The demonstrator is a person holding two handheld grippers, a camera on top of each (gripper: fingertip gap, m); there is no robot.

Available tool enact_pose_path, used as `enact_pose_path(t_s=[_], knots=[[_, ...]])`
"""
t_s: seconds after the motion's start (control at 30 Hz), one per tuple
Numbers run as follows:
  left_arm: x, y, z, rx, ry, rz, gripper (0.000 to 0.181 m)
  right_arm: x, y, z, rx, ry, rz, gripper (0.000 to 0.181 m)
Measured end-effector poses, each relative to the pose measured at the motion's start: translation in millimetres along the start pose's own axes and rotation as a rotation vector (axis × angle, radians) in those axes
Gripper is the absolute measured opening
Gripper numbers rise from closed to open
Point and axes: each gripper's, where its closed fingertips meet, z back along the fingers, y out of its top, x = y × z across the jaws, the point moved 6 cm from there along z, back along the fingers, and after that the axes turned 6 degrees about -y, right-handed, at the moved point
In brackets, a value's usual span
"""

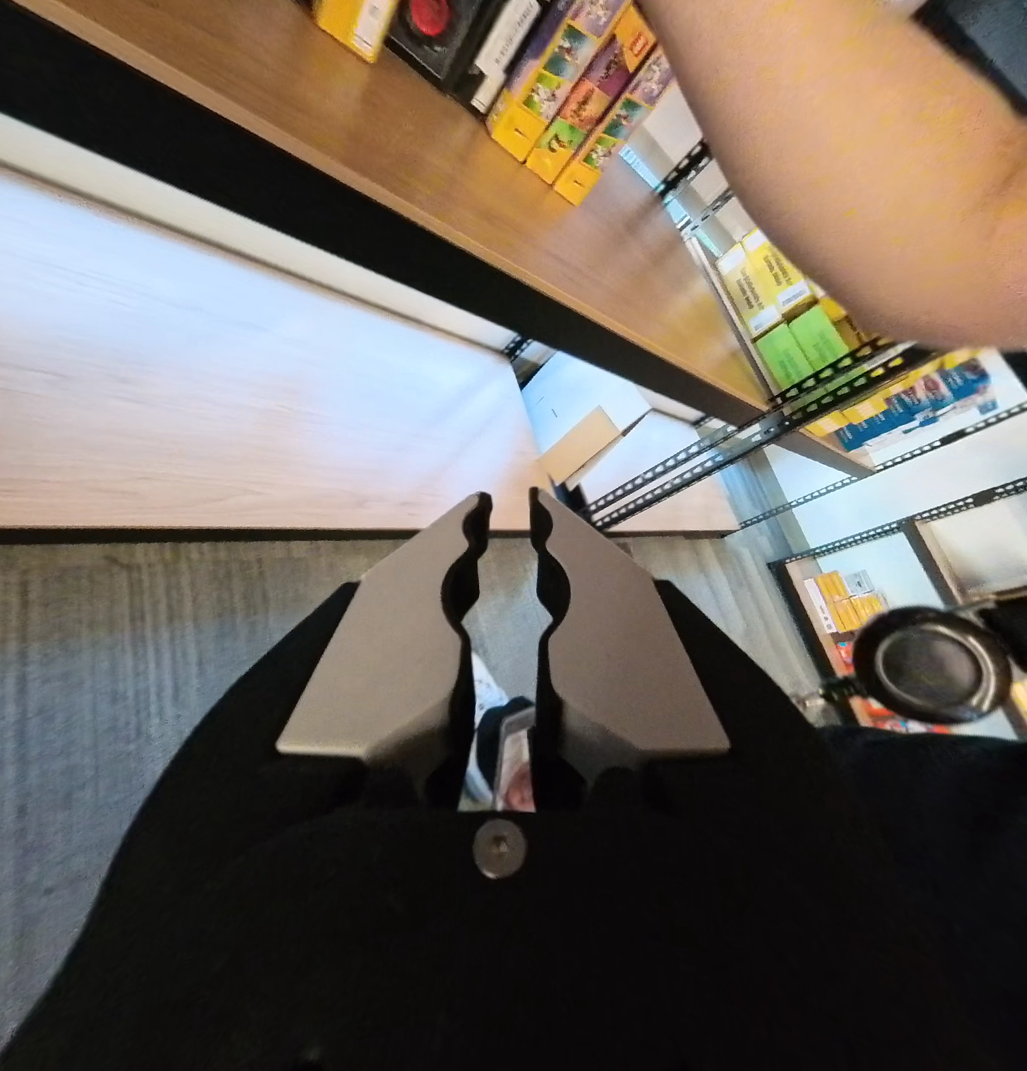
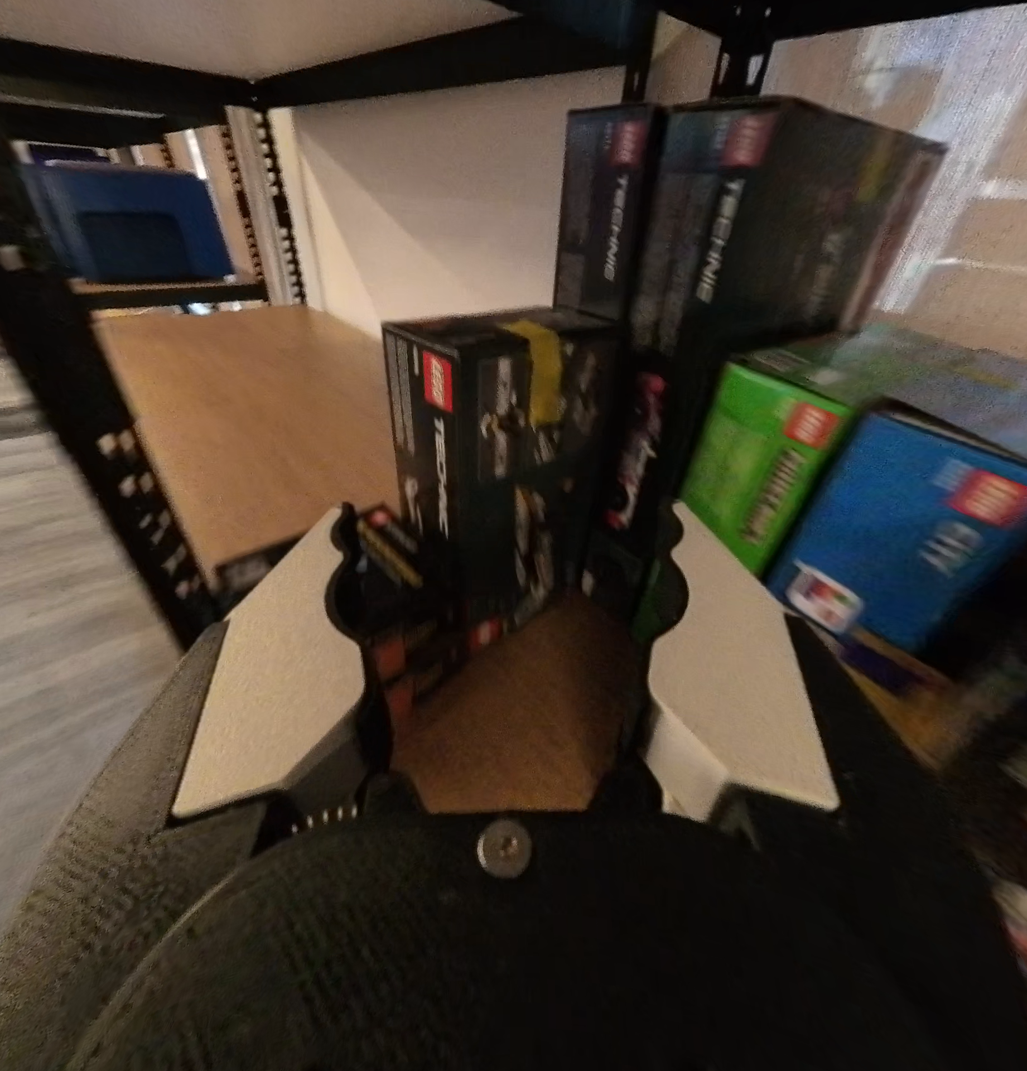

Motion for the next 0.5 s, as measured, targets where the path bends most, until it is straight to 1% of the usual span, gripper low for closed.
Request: enact_pose_path(t_s=[0.07,0.1,0.17,0.2,0.23,0.3,0.33,0.4,0.5], knots=[[-14,3,36,0.002,0.030,-0.004,0.011,-25,-1,-64,0.006,-0.073,-0.014,0.109],[-20,4,53,0.010,0.043,0.000,0.011,-28,-8,-94,-0.014,-0.124,-0.017,0.113],[-30,8,83,0.049,0.070,0.013,0.011,-33,-30,-140,-0.111,-0.160,-0.042,0.118],[-34,8,96,0.074,0.083,0.021,0.011,-36,-40,-155,-0.157,-0.139,-0.101,0.122],[-38,8,107,0.096,0.093,0.032,0.011,-41,-47,-167,-0.175,-0.092,-0.151,0.124],[-47,2,123,0.122,0.110,0.062,0.011,-40,-51,-178,-0.168,-0.080,-0.179,0.119],[-52,-2,129,0.130,0.117,0.080,0.011,-41,-49,-181,-0.152,-0.046,-0.167,0.107],[-59,-8,135,0.149,0.121,0.115,0.010,-41,-48,-183,-0.168,-0.024,-0.129,0.104],[-66,-11,139,0.164,0.117,0.137,0.010,-34,-49,-180,-0.156,0.055,-0.125,0.103]])
